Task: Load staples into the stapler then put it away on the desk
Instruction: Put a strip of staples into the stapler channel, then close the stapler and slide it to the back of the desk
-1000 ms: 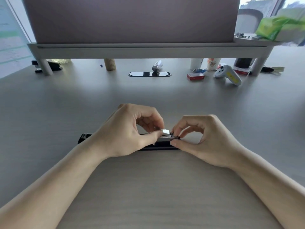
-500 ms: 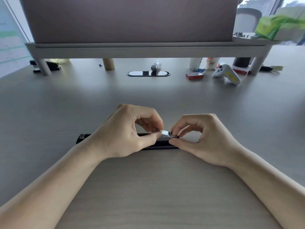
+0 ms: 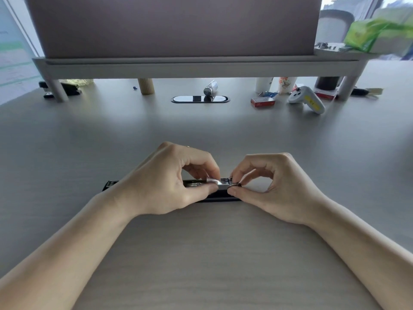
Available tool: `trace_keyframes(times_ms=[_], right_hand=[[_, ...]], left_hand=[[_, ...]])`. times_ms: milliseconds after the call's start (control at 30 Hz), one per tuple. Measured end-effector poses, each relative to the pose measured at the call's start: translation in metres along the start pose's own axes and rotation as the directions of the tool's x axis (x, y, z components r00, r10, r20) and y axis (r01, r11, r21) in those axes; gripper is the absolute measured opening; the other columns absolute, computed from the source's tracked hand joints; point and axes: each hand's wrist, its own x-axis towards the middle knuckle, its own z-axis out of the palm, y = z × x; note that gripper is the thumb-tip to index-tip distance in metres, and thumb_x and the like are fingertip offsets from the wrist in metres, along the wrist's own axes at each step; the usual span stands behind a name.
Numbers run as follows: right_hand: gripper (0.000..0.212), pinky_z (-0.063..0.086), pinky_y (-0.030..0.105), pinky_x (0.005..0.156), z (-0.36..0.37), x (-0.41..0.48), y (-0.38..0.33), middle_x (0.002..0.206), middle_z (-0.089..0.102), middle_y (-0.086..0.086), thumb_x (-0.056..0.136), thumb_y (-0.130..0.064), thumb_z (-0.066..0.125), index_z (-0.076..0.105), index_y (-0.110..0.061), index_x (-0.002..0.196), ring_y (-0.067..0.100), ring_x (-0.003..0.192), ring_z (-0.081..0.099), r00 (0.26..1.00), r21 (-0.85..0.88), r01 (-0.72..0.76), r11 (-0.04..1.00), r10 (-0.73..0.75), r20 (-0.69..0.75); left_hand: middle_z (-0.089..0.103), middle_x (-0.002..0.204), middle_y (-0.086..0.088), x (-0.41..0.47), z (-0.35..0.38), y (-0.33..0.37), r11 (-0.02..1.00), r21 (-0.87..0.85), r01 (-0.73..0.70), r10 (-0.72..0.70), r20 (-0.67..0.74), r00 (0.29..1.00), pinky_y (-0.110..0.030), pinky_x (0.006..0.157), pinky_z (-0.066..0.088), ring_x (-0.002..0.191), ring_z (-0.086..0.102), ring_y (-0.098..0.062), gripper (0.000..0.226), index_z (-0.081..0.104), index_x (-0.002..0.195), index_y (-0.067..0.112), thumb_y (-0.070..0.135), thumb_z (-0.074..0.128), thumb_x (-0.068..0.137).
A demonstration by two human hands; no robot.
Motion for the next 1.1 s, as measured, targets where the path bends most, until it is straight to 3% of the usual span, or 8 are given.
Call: trace_keyframes(times_ms=[167, 267, 367, 667, 800, 900, 1000, 1100], right_hand=[[0.018, 0.049, 0.003, 0.067, -0.001, 0.0, 0.002, 0.083, 0.081, -0.001, 0.079, -0.014, 0.091, 0.075, -0.023, 0.077, 0.009, 0.083, 0.08, 1.0, 0.005, 0.002, 1.0, -0.002, 0.002], [0.018, 0.056, 0.012, 0.077, 0.0, 0.001, 0.005, 0.084, 0.081, -0.004, 0.079, -0.017, 0.091, 0.075, -0.025, 0.079, 0.01, 0.084, 0.08, 1.0, 0.004, 0.009, 1.0, -0.009, 0.007], [0.021, 0.052, 0.007, 0.073, 0.0, 0.001, 0.005, 0.084, 0.081, -0.003, 0.079, -0.017, 0.091, 0.074, -0.029, 0.078, 0.01, 0.084, 0.08, 1.0, 0.002, 0.009, 1.0, -0.009, 0.001], [0.02, 0.058, 0.014, 0.077, 0.0, 0.001, 0.008, 0.085, 0.081, -0.003, 0.078, -0.014, 0.092, 0.074, -0.021, 0.083, 0.012, 0.083, 0.08, 1.0, 0.003, 0.012, 1.0, -0.012, -0.014], [0.04, 0.064, 0.029, 0.082, -0.001, 0.0, 0.006, 0.088, 0.083, -0.008, 0.074, -0.017, 0.095, 0.062, -0.025, 0.095, 0.015, 0.082, 0.08, 0.999, 0.05, -0.034, 0.998, 0.035, -0.012], [0.037, 0.064, 0.034, 0.085, -0.001, -0.001, 0.006, 0.09, 0.083, -0.009, 0.074, -0.023, 0.096, 0.066, -0.029, 0.095, 0.009, 0.084, 0.081, 0.998, 0.016, -0.066, 0.998, 0.066, 0.002], [0.032, 0.063, 0.024, 0.08, 0.0, 0.001, 0.006, 0.086, 0.083, -0.008, 0.073, -0.024, 0.097, 0.071, -0.027, 0.092, 0.005, 0.082, 0.08, 0.995, 0.002, -0.097, 0.995, 0.097, 0.012], [0.028, 0.049, 0.004, 0.065, 0.002, 0.002, 0.003, 0.082, 0.082, -0.005, 0.073, -0.022, 0.098, 0.075, -0.023, 0.089, 0.003, 0.079, 0.079, 0.993, -0.003, -0.118, 0.993, 0.118, 0.015]], left_hand=[[0.081, 0.086, 0.013, -0.001, -0.007, 0.001, 1.0, 0.025, 0.003, -0.003, -0.014, 1.0, -0.048, 0.07, 0.063, 0.092, 0.077, -0.005, 0.012, 0.074, 0.078, 0.029, 0.029, 0.085, 0.081], [0.082, 0.088, 0.015, 0.0, -0.01, -0.003, 0.995, 0.095, 0.008, -0.01, 0.017, 1.0, -0.033, 0.08, 0.06, 0.09, 0.076, -0.009, 0.016, 0.072, 0.073, 0.028, 0.032, 0.086, 0.079], [0.08, 0.085, 0.011, 0.0, -0.006, -0.006, 0.992, 0.123, -0.011, 0.005, 0.045, 0.999, -0.022, 0.079, 0.056, 0.085, 0.075, -0.012, 0.015, 0.074, 0.076, 0.026, 0.032, 0.088, 0.079], [0.077, 0.084, 0.008, 0.001, -0.007, -0.002, 0.995, 0.098, -0.003, -0.001, 0.043, 0.999, -0.029, 0.08, 0.059, 0.088, 0.074, -0.01, 0.017, 0.074, 0.084, 0.025, 0.03, 0.09, 0.077], [0.073, 0.1, 0.02, -0.002, -0.035, -0.003, 0.976, 0.167, 0.142, -0.163, 0.122, 0.979, -0.026, 0.082, 0.06, 0.096, 0.073, -0.003, 0.038, 0.065, 0.095, 0.036, 0.043, 0.093, 0.07], [0.07, 0.102, 0.031, -0.013, -0.057, -0.007, 0.92, 0.317, 0.231, -0.314, 0.24, 0.919, -0.016, 0.068, 0.053, 0.085, 0.071, 0.002, 0.034, 0.066, 0.091, 0.042, 0.043, 0.093, 0.071], [0.073, 0.095, 0.031, -0.029, -0.071, -0.011, 0.9, 0.339, 0.274, -0.363, 0.235, 0.902, -0.012, 0.064, 0.05, 0.078, 0.071, 0.004, 0.025, 0.073, 0.089, 0.046, 0.038, 0.092, 0.075], [0.072, 0.099, 0.03, -0.035, -0.083, -0.008, 0.89, 0.367, 0.27, -0.367, 0.227, 0.902, -0.022, 0.076, 0.056, 0.089, 0.069, 0.004, 0.029, 0.076, 0.097, 0.053, 0.038, 0.091, 0.077]])
